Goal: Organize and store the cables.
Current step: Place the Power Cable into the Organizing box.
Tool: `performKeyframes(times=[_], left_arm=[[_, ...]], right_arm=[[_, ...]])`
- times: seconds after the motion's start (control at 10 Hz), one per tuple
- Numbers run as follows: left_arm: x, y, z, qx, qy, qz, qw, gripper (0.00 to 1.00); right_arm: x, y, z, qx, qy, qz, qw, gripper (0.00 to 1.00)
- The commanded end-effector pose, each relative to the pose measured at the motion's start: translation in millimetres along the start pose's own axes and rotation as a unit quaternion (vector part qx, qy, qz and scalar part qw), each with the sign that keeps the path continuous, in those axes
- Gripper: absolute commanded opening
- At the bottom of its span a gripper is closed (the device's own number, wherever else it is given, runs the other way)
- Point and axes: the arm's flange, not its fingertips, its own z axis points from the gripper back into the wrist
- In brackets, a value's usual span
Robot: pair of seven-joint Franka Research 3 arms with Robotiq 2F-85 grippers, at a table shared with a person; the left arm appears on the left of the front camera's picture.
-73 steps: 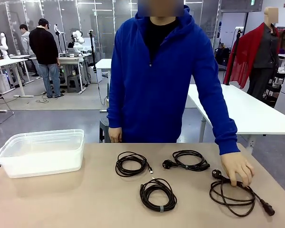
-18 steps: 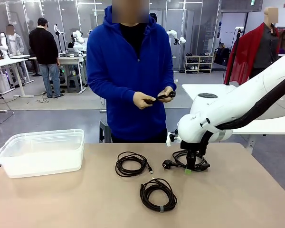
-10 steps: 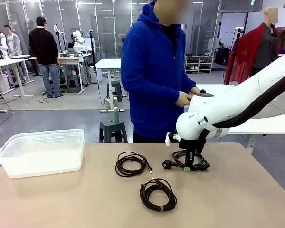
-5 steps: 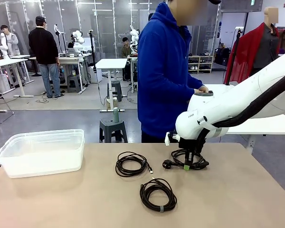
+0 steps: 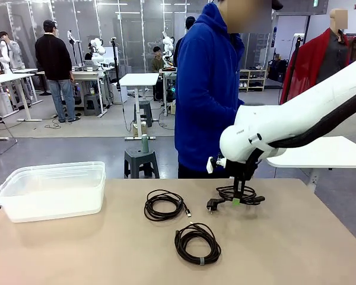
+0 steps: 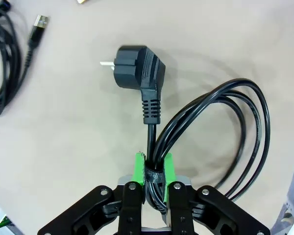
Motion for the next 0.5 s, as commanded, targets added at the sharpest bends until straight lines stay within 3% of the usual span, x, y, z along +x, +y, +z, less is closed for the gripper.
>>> performKeyframes(times=[0.0,0.4], left_arm=[[0.9,-0.6,-0.3,0.004,0.005,-0.001,1.0,1.0],[0.9,-0.6,-0.3,0.004,0.005,-0.001,1.0,1.0]], right_arm=[[2.7,3.2,29.3,-0.003,0.018,-0.016,1.0,0.0],[3.1,14.7,65.4,-0.008,0.013,-0.018,1.0,0.0]])
